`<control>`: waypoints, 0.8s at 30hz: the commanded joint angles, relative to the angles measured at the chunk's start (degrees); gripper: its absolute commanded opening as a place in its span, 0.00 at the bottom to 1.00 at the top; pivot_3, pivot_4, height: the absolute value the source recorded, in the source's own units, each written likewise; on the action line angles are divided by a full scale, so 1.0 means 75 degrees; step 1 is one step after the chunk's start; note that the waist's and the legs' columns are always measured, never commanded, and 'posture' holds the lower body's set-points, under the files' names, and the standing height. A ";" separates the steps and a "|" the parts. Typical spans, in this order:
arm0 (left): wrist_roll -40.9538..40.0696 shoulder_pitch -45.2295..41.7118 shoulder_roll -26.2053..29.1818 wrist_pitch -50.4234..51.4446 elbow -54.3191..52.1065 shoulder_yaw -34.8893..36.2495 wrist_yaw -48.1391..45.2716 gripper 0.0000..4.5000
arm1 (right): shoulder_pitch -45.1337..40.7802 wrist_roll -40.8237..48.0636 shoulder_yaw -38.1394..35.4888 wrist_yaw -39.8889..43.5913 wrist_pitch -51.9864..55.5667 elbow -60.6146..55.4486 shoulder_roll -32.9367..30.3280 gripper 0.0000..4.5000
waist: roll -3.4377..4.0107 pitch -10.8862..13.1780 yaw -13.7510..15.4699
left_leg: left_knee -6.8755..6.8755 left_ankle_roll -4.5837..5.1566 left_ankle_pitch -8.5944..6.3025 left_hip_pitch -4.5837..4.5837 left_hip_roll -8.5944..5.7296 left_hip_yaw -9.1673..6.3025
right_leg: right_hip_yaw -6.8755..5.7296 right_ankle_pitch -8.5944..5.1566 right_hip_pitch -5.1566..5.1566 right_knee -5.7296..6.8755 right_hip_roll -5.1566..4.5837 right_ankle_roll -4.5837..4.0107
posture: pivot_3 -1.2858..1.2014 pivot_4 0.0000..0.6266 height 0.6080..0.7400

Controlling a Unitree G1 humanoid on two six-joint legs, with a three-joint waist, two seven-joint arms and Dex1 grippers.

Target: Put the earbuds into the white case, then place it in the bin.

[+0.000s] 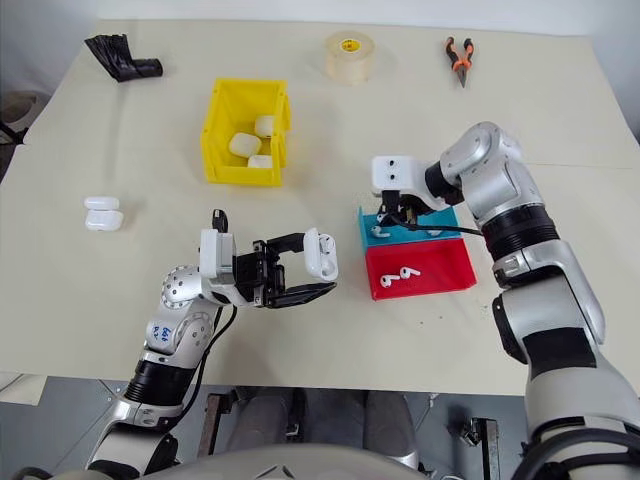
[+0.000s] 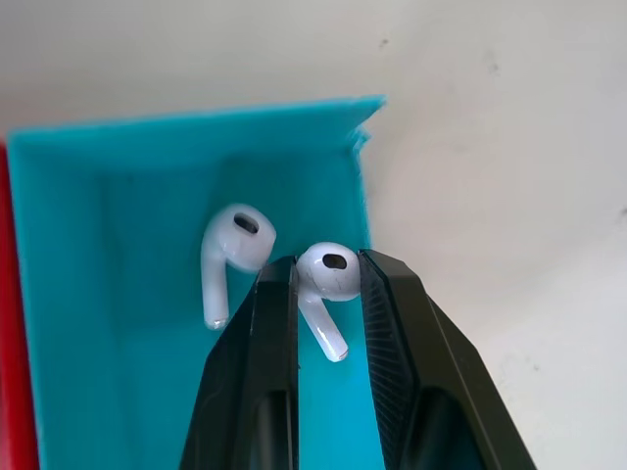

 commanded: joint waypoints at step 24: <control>-0.0399 -0.1029 -0.0416 0.0370 0.0611 0.0066 -0.0692 0.62 | 0.5889 1.0602 -0.5526 -0.4658 0.6077 -0.8928 0.1343 0.12 | 0.0000 0.0000 0.0199 | -0.0002 0.0003 -0.0002 0.0005 -0.0001 -0.0009 | 0.0002 0.0001 0.0007 0.0001 0.0001 0.0000 | 0.52 0.24 1.00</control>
